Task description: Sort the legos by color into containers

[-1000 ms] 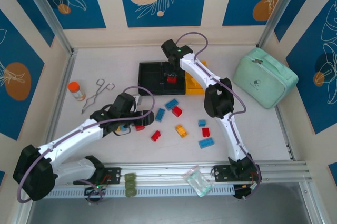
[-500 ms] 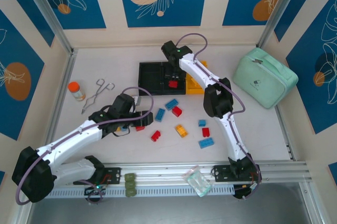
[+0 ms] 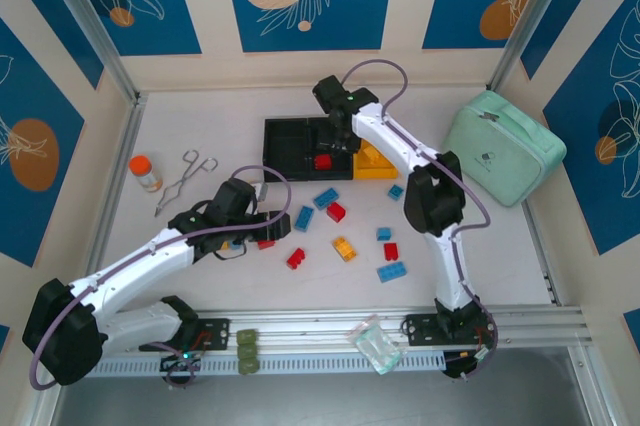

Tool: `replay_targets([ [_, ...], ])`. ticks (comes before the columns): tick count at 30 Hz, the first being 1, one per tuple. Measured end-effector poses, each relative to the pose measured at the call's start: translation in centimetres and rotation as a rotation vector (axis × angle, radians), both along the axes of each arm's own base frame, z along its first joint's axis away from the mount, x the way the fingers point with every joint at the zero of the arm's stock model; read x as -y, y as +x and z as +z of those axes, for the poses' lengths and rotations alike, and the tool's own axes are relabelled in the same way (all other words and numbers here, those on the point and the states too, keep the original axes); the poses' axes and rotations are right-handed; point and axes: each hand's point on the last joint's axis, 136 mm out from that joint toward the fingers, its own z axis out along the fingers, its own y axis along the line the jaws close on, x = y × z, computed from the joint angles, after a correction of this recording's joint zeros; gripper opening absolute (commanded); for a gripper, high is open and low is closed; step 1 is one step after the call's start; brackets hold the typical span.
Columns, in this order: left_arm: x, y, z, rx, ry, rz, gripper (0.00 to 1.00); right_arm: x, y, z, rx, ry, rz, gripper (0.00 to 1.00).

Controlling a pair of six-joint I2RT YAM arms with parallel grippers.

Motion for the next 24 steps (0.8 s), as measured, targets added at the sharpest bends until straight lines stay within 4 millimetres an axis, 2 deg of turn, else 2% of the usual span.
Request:
replay_targets([
  [4, 0.0, 0.0, -0.4, -0.009, 0.01, -0.003, 0.76, 0.4, -2.6, 1.8, 0.04, 0.032, 0.021, 0.55],
  [8, 0.1, 0.1, -1.0, -0.027, 0.024, -0.004, 0.74, 1.5, -5.7, 2.1, 0.047, 0.056, 0.036, 0.55],
  [12, 0.5, 0.6, -1.8, -0.05, 0.062, -0.026, 0.68, 2.6, -8.6, 1.6, 0.041, 0.073, 0.041, 0.54],
  [17, 1.7, 1.8, -2.7, -0.08, 0.112, -0.063, 0.68, 4.7, -13.3, 0.7, 0.032, 0.137, 0.029, 0.55],
  [24, 4.4, 3.3, -3.9, -0.089, 0.218, -0.147, 0.71, 8.5, -19.5, -1.1, 0.01, 0.2, -0.047, 0.55],
])
